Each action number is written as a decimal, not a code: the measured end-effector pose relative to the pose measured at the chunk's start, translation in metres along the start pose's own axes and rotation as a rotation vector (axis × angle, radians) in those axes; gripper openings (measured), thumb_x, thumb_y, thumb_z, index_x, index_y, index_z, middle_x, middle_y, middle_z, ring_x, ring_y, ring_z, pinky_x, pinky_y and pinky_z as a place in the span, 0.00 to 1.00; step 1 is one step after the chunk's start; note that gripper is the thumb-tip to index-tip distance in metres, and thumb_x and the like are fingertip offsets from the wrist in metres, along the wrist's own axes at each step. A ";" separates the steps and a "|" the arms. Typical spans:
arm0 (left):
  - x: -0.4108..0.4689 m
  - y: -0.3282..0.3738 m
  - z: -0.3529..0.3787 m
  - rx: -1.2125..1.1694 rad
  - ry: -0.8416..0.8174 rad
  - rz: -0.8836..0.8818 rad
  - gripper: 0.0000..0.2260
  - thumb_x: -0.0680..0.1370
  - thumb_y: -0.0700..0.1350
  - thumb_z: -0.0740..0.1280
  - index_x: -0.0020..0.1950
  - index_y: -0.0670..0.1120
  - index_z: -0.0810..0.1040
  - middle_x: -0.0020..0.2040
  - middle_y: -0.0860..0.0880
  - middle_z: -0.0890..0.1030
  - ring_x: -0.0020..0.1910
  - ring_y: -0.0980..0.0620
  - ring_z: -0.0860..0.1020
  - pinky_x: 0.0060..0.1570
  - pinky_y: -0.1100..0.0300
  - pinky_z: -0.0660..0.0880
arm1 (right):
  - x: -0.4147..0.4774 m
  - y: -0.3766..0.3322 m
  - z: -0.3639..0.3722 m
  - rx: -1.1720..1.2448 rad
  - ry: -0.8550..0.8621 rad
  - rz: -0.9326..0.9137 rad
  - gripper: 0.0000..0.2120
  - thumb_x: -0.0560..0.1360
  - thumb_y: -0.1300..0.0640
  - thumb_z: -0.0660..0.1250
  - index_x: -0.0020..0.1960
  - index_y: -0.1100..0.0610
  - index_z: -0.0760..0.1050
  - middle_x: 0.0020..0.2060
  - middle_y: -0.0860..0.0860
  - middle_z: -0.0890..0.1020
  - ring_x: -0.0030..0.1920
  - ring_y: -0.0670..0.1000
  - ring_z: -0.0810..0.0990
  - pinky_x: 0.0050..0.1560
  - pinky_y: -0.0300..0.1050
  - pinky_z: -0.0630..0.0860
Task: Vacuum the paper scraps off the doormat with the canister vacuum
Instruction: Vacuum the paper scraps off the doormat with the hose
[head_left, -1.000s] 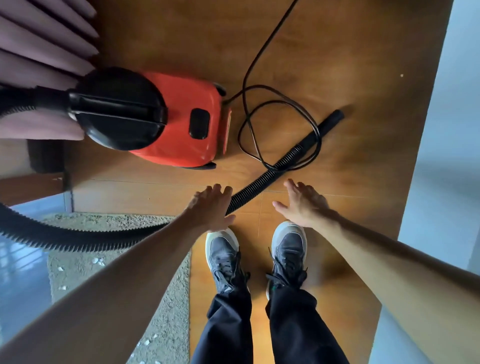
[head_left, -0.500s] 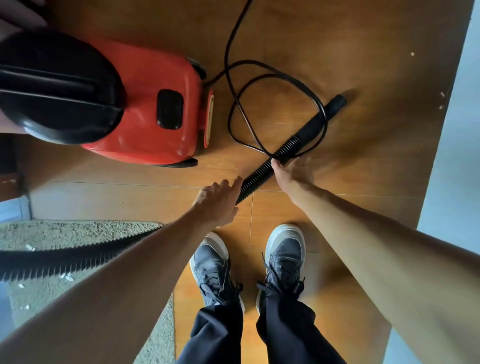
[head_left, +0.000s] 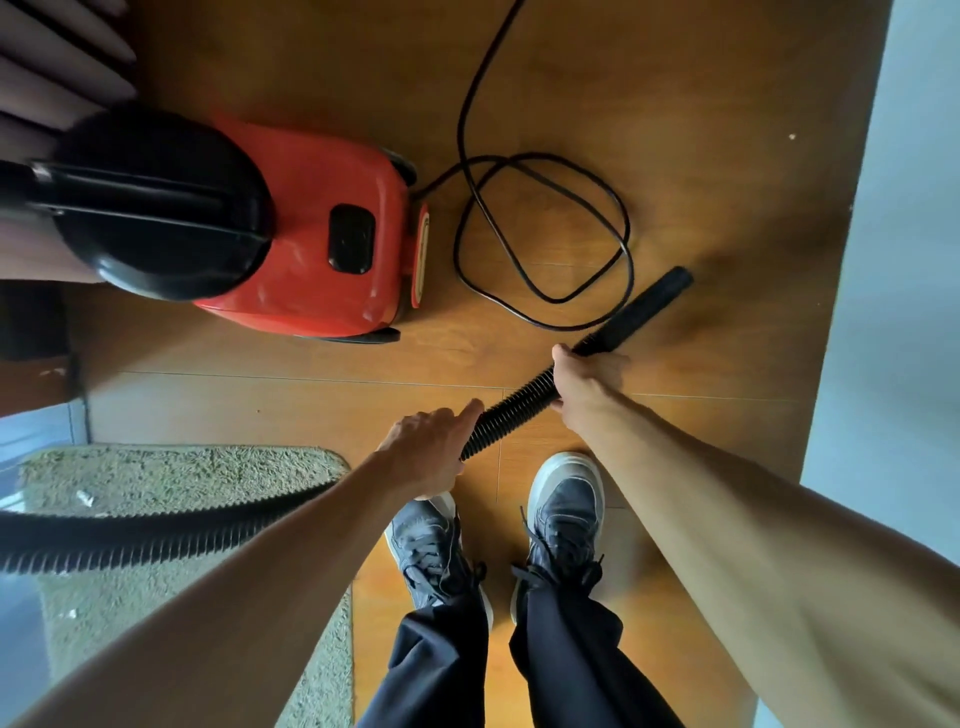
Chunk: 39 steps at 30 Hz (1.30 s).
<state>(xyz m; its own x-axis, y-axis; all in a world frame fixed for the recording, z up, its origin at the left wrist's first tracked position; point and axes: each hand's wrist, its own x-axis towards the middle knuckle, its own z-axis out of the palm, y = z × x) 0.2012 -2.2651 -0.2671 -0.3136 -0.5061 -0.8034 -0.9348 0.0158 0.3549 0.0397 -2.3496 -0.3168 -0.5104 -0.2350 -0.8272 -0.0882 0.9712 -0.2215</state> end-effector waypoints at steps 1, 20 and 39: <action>-0.009 0.004 -0.002 -0.010 -0.011 0.002 0.28 0.78 0.44 0.69 0.73 0.47 0.59 0.53 0.43 0.79 0.48 0.45 0.80 0.42 0.53 0.75 | -0.009 0.001 -0.009 0.008 0.025 0.012 0.28 0.73 0.54 0.73 0.64 0.61 0.61 0.53 0.60 0.77 0.51 0.61 0.80 0.51 0.57 0.82; -0.187 0.110 -0.114 -0.086 0.241 -0.252 0.30 0.81 0.63 0.54 0.79 0.49 0.54 0.68 0.44 0.71 0.64 0.44 0.73 0.53 0.51 0.72 | -0.230 -0.080 -0.143 -0.155 -0.184 -0.752 0.20 0.76 0.55 0.70 0.62 0.55 0.64 0.45 0.44 0.79 0.48 0.53 0.82 0.56 0.56 0.79; -0.259 0.095 -0.136 -0.843 0.906 -0.241 0.15 0.77 0.54 0.68 0.57 0.53 0.65 0.35 0.49 0.78 0.36 0.41 0.78 0.33 0.56 0.63 | -0.367 -0.158 -0.128 -0.473 -0.806 -1.279 0.34 0.72 0.67 0.70 0.70 0.43 0.63 0.55 0.51 0.81 0.54 0.50 0.82 0.57 0.54 0.80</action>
<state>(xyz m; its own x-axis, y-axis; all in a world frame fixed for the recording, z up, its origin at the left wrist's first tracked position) 0.2168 -2.2498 0.0395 0.3889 -0.8332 -0.3931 -0.4507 -0.5441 0.7077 0.1319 -2.4116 0.0878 0.6624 -0.6829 -0.3079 -0.4116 0.0117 -0.9113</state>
